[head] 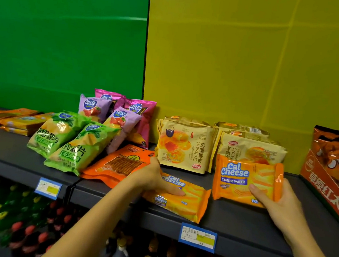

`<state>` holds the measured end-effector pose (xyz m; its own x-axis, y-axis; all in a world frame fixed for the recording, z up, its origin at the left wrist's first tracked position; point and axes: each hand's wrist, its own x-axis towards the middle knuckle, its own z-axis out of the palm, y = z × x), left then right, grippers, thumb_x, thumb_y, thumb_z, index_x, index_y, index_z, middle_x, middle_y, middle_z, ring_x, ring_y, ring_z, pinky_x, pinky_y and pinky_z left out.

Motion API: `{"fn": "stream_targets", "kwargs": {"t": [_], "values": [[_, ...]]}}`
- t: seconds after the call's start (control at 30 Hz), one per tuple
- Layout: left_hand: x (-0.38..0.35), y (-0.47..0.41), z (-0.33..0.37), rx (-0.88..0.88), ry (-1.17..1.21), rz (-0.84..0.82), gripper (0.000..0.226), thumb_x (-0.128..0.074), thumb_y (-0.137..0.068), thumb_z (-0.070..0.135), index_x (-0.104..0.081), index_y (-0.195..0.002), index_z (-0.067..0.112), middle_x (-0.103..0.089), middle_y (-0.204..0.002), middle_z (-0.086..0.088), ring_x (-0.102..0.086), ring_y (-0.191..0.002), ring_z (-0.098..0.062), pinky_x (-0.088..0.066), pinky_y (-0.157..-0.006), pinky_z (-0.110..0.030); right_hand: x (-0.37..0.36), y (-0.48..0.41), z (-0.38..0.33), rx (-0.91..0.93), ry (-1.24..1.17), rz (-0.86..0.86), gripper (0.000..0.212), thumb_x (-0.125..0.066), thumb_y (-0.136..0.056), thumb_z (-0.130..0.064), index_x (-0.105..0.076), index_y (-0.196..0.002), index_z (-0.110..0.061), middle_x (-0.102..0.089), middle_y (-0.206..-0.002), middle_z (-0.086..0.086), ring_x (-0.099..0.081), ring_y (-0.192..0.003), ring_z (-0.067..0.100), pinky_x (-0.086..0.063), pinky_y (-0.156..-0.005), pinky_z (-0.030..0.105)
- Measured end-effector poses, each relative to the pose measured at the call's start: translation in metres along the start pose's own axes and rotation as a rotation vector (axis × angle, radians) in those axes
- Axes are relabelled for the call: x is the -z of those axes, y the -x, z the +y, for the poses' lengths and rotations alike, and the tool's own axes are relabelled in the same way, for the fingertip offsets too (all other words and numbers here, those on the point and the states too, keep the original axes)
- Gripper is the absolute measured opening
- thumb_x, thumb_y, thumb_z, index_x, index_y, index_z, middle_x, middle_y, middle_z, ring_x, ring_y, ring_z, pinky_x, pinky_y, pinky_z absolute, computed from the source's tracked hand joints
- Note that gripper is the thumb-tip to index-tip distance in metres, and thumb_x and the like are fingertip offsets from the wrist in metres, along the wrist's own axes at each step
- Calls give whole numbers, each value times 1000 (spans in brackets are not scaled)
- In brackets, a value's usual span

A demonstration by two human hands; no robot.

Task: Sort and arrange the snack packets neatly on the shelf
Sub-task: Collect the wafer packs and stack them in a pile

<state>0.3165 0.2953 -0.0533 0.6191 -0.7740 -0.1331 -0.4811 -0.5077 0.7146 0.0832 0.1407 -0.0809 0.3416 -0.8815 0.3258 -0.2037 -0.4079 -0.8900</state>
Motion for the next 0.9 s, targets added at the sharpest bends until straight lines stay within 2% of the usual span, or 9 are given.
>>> {"fn": "stream_targets", "kwargs": {"t": [0.1,0.27,0.37,0.43,0.5,0.57,0.73,0.83,0.9], "values": [[5,-1,-3,29,43,-16,110,-83,-59,40,-18,-144,14,-40,-144,-9,-42,-129,-29,-36,-107,-37,-1,2,-3,11,-16,-11,53,-72,-76,-24,-51,-125,-17,-61,-106,3,-57,-97,21,-42,-85,35],[7,9,-12,-89,495,-73,63,-83,-62,10,-52,-116,13,-66,-106,-3,-66,-88,-15,-55,-67,-24,-5,7,-12,61,4,16,50,-74,-75,-20,-55,-121,-15,-63,-102,4,-57,-94,20,-39,-83,32],[23,11,-23,-167,645,-2,32,-79,-64,1,-67,-93,6,-76,-74,-1,-71,-64,-13,-58,-63,-28,-10,9,-24,71,-7,19,48,-74,-75,-24,-56,-119,-16,-65,-109,6,-60,-101,24,-42,-86,35],[41,19,-33,-175,737,61,18,-74,-70,2,-68,-87,2,-75,-65,-1,-69,-55,-12,-58,-57,-25,-18,13,-39,90,-53,-7,55,-74,-72,-32,-55,-121,-17,-65,-116,8,-61,-105,27,-44,-90,38],[65,30,-46,-177,870,108,6,-67,-76,1,-67,-82,4,-73,-59,-2,-67,-48,-12,-54,-46,-23,-33,21,-57,117,-108,-32,77,-75,-56,-56,-55,-121,-19,-66,-115,7,-62,-104,26,-46,-92,40],[95,41,-67,-179,953,165,8,-65,-78,4,-67,-86,4,-74,-61,-4,-69,-50,-14,-55,-46,-26,-53,26,-72,154,-125,-47,96,-71,-40,-73,-56,-119,-20,-66,-114,6,-62,-104,26,-46,-95,43],[176,64,-146,-110,1056,363,13,-66,-79,11,-66,-91,7,-72,-56,0,-67,-47,-14,-56,-44,-31,-126,42,-112,206,-180,-117,108,-64,-28,-85,-54,-120,-27,-68,-113,-2,-63,-105,21,-45,-100,46],[225,82,-209,-60,1056,482,38,-71,-74,13,-64,-109,2,-74,-63,-6,-68,-49,-17,-58,-50,-36,-186,55,-139,219,-231,-153,104,-66,-30,-82,-56,-118,-28,-69,-112,-4,-64,-106,20,-45,-100,47],[257,94,-250,-37,1077,534,41,-70,-75,13,-62,-113,1,-74,-65,-7,-69,-50,-19,-58,-48,-34,-229,69,-159,234,-263,-187,92,-71,-40,-76,-57,-117,-27,-69,-112,-3,-64,-106,21,-46,-98,46]]}}
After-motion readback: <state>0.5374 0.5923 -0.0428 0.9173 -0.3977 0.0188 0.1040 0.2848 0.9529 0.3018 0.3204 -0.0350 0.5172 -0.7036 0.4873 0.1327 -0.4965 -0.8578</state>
